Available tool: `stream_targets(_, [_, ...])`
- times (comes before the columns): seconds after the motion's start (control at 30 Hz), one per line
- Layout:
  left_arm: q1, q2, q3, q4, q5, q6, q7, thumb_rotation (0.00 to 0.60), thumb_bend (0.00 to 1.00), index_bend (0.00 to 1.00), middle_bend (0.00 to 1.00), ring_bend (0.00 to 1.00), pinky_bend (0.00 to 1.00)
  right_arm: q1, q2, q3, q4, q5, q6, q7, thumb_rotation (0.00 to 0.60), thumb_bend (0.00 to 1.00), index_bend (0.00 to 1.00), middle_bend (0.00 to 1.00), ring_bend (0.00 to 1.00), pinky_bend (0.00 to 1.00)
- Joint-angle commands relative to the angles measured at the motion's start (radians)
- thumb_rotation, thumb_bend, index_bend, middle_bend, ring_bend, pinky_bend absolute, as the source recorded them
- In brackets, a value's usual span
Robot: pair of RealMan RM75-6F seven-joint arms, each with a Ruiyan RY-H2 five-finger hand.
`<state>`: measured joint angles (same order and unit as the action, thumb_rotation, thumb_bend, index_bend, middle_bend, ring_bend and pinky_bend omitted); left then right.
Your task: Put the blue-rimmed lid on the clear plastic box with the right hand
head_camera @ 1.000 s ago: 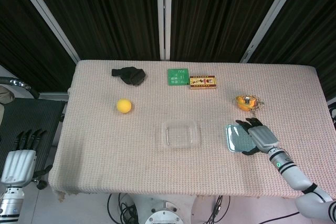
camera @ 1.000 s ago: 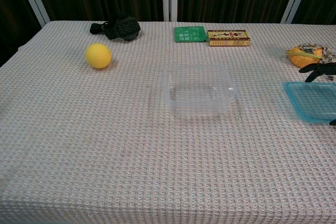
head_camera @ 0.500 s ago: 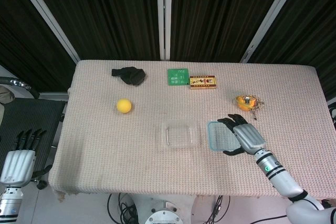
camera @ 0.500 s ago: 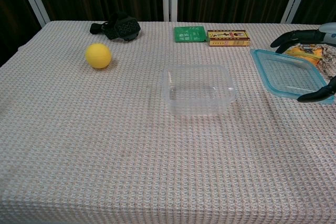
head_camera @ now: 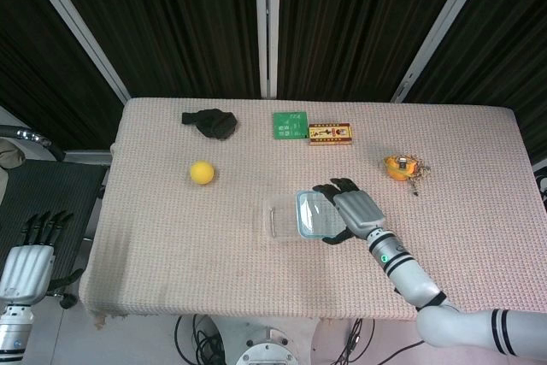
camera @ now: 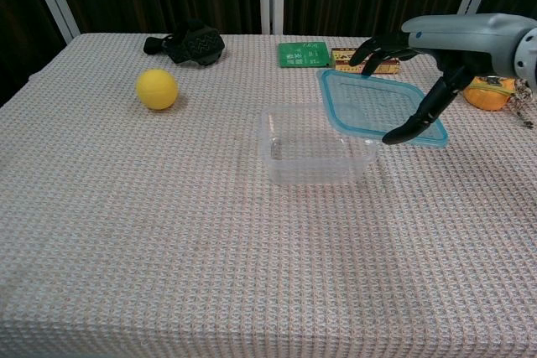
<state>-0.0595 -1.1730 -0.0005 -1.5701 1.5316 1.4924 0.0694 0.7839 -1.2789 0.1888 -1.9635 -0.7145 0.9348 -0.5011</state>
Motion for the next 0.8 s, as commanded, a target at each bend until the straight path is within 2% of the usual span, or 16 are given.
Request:
stream_targets(0.03, [-0.001, -0.003, 0.000, 0.013, 0.001, -0.002, -0.014, 0.600, 0.00, 0.10, 0.07, 0.00, 0.00, 0.137, -0.090, 0.017, -0.019, 0.189, 0.064, -0.155, 0.600, 0.11, 0.14, 0.32, 0.02, 0.00])
stream_targets(0.17, [-0.002, -0.009, -0.001, 0.030, 0.006, 0.001, -0.035, 0.600, 0.00, 0.10, 0.07, 0.00, 0.00, 0.214, -0.167, 0.018, -0.004, 0.292, 0.149, -0.251, 0.600, 0.11, 0.14, 0.31, 0.02, 0.00])
stream_targets(0.37, [-0.001, -0.021, 0.001, 0.063, 0.008, 0.003, -0.068, 0.600, 0.00, 0.10, 0.07, 0.00, 0.00, 0.263, -0.245, 0.019, 0.024, 0.357, 0.225, -0.301, 0.600, 0.11, 0.14, 0.31, 0.02, 0.00])
stream_targets(0.8, [0.000, -0.028, 0.000, 0.078, 0.012, 0.009, -0.083, 0.600, 0.00, 0.10, 0.07, 0.00, 0.00, 0.282, -0.267, 0.003, 0.085, 0.354, 0.200, -0.301, 0.600, 0.11, 0.14, 0.29, 0.01, 0.00])
